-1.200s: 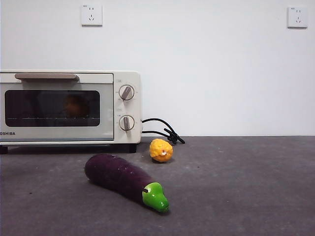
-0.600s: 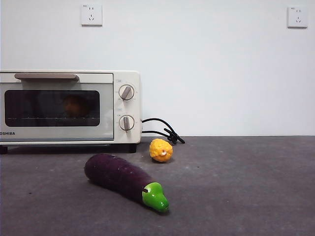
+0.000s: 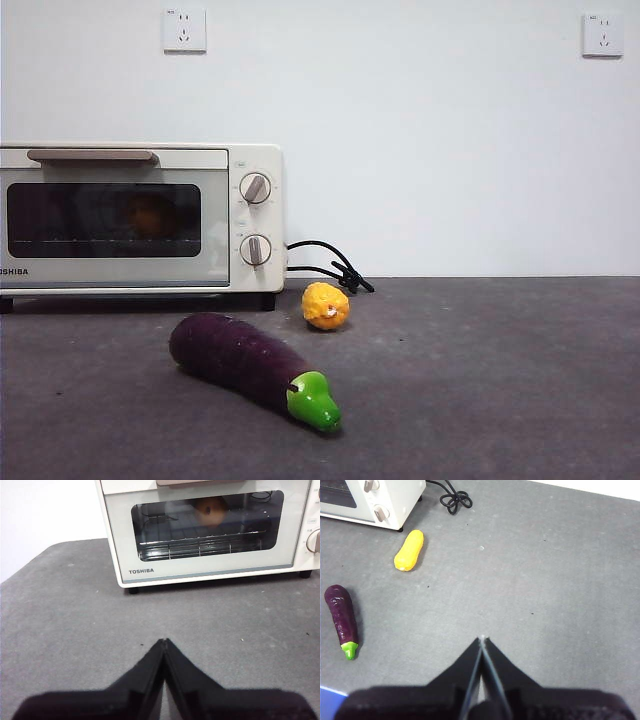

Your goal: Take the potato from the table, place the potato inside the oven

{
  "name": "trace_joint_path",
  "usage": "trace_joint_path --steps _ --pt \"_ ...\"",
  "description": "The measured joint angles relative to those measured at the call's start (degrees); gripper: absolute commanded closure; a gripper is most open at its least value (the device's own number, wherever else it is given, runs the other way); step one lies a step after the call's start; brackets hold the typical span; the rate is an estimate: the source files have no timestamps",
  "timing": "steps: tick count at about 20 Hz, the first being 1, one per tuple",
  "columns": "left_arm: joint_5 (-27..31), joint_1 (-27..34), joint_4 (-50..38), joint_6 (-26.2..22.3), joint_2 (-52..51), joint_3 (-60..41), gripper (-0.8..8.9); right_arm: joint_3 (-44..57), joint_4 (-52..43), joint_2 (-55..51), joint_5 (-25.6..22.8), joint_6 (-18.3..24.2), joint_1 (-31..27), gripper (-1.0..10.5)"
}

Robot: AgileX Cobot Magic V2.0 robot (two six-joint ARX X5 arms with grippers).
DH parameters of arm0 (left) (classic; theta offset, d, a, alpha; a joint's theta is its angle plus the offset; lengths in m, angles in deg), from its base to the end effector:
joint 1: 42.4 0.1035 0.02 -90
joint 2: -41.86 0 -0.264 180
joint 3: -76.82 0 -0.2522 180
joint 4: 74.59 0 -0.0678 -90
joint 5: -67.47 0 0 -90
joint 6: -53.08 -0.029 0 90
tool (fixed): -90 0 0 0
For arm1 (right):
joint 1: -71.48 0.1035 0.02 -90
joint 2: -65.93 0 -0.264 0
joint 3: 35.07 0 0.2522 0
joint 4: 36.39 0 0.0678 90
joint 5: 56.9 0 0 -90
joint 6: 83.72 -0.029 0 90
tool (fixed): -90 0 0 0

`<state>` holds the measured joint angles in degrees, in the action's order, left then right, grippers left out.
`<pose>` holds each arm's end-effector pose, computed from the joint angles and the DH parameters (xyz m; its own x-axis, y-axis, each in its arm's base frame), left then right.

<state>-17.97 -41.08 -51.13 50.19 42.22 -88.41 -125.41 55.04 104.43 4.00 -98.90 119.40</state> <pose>0.0957 0.0045 0.1527 0.9823 0.1022 -0.1568 -0.0934 0.9937 0.0623 0.0379 0.0210 0.4068 0.8122 0.1738 -0.5568 -0.2717 0.9575 -0.0973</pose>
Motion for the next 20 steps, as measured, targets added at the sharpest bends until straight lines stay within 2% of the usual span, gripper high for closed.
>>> trace_joint_path --steps 20 --pt "-0.2 0.0 -0.3 1.1 0.3 0.0 8.18 0.0 0.0 0.0 -0.1 0.0 -0.1 9.5"
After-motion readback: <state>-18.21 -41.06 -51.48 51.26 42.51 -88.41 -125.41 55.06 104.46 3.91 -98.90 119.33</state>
